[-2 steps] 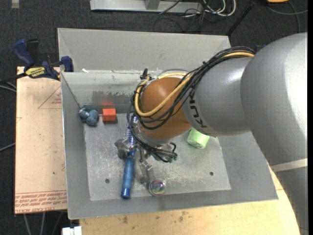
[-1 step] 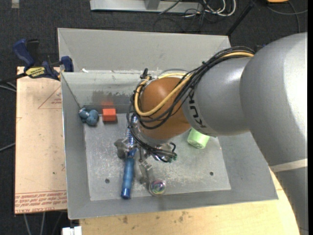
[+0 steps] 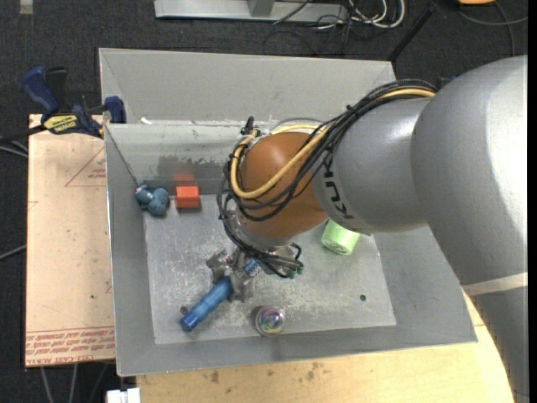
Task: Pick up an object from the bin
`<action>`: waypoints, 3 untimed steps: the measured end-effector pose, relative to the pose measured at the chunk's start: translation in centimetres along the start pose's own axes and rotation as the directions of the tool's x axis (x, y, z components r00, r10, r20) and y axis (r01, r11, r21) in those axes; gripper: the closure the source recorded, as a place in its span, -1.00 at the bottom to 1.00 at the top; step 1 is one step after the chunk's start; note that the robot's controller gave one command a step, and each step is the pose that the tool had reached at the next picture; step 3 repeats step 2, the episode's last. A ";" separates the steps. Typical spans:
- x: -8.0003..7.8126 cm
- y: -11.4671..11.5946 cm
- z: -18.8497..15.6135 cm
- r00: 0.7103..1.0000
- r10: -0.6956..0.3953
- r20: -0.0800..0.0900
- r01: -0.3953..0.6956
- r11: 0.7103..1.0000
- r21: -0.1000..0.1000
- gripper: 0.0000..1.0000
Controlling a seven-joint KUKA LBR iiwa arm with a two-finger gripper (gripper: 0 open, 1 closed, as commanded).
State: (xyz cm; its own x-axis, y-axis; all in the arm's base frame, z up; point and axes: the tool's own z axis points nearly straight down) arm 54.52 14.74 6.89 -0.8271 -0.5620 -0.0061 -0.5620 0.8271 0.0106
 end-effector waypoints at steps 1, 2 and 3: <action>-0.3 0.1 -10.6 1.000 0.002 0.003 -0.002 1.000 0.013 1.00; -0.4 0.1 -12.4 1.000 0.004 -0.002 -0.004 1.000 0.011 1.00; -0.4 0.1 -12.4 1.000 0.004 -0.002 -0.004 1.000 0.011 1.00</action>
Offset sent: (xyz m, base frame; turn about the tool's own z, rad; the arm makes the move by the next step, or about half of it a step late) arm 0.0000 0.0000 0.1026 -0.0001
